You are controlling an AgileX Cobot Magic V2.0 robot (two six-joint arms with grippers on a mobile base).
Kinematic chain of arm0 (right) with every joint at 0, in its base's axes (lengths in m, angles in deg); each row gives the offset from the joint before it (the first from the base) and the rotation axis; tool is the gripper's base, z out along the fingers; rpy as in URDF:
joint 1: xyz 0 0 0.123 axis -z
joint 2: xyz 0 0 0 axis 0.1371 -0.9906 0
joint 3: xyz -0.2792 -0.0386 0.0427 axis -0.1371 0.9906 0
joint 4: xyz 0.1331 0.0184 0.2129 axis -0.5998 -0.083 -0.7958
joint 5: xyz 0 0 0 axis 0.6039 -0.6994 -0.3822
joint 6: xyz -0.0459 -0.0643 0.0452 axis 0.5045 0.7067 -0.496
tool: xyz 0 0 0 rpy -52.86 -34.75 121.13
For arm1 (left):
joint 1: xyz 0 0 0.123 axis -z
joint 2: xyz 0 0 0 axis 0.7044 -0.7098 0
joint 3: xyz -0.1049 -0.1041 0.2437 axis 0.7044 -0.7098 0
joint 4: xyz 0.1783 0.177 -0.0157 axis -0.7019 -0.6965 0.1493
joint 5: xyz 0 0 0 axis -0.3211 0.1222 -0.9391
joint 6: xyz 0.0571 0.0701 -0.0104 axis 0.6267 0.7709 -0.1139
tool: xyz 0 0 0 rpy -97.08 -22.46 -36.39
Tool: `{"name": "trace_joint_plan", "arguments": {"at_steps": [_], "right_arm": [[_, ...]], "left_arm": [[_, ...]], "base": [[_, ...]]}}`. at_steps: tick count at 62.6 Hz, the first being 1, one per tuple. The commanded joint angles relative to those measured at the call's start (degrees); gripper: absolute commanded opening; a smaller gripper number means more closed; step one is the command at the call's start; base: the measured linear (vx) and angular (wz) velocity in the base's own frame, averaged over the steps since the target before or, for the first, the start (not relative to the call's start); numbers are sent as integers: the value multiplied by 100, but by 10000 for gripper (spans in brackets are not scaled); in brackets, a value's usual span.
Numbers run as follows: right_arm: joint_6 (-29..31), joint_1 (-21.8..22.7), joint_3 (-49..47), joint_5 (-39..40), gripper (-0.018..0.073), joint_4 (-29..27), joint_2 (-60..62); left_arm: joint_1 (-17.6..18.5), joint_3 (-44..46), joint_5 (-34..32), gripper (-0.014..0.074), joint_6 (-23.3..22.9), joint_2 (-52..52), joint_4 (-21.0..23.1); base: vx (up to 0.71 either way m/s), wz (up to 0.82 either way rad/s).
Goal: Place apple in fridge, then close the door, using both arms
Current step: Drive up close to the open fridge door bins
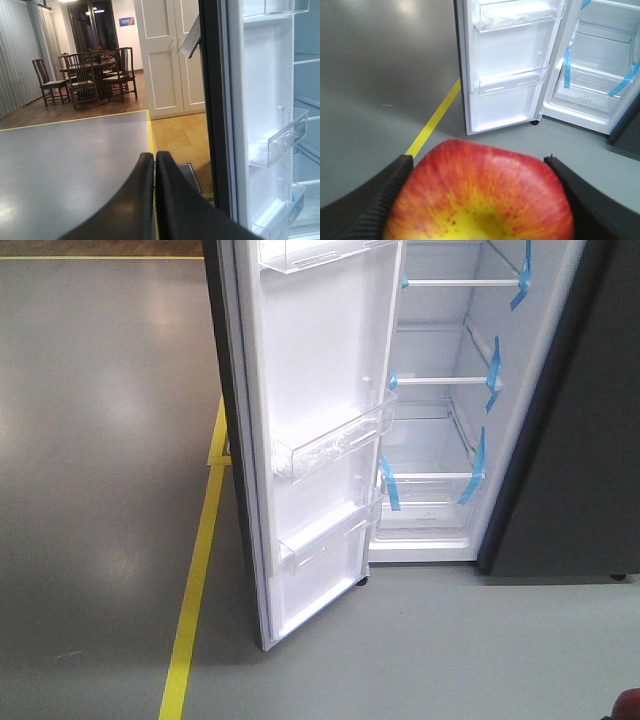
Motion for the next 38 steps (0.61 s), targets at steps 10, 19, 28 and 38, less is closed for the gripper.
{"name": "trace_joint_plan", "arguments": {"at_steps": [10,19,28,38], "right_arm": [[22,15,-155,393,356,-146,-77],[22,15,-155,393,356,-146,-77],[22,15,-155,393,356,-146,-77],[22,15,-155,393,356,-146,-77]], "left_arm": [[13,-124,-431,-6,-24,86,30],[13,-124,-431,-6,-24,86,30],[13,-124,-431,-6,-24,86,30],[13,-124,-431,-6,-24,86,30]], "base": [[11,-8],[10,-7],[10,-5],[11,-3]]}}
